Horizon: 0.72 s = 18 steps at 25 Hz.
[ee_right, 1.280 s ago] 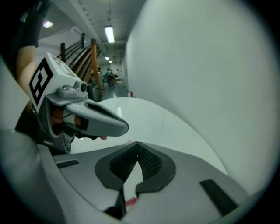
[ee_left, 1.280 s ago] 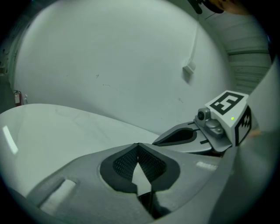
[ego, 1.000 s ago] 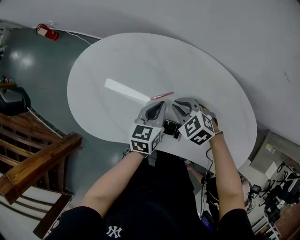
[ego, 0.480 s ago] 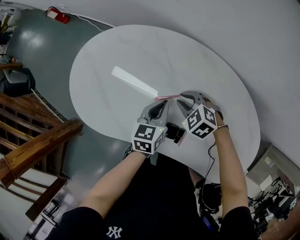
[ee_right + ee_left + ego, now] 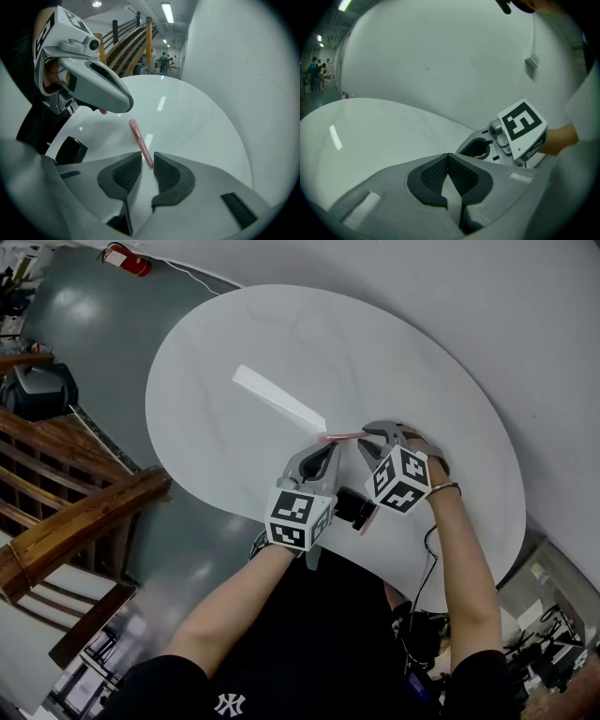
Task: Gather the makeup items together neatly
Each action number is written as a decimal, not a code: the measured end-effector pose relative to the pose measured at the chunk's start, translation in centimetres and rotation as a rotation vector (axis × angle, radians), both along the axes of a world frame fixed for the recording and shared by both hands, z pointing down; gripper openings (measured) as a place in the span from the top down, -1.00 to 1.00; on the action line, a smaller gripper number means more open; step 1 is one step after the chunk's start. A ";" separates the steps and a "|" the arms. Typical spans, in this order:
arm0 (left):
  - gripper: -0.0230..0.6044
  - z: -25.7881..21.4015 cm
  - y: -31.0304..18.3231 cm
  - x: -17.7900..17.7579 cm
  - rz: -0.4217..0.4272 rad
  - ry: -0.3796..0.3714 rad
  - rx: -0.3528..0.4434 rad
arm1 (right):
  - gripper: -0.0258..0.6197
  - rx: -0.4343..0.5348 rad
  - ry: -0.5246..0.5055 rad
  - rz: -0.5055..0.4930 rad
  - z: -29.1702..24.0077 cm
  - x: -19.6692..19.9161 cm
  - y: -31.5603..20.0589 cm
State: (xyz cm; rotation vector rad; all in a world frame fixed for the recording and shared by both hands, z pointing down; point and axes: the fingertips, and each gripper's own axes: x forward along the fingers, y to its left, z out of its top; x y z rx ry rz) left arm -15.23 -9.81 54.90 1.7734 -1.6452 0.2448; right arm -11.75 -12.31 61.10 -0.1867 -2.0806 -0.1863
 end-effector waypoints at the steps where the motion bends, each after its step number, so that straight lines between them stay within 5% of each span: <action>1: 0.90 0.0 0.0 0.0 -0.001 -0.001 0.000 | 0.65 -0.009 0.003 0.002 0.0 0.0 0.1; 8: 0.90 -0.5 0.4 -0.2 0.007 -0.011 0.007 | 0.79 -0.089 0.003 0.101 0.1 0.0 0.5; 18: 0.90 -1.7 1.1 1.2 0.147 0.008 0.048 | 0.79 -0.171 -0.104 0.541 -2.9 2.3 1.7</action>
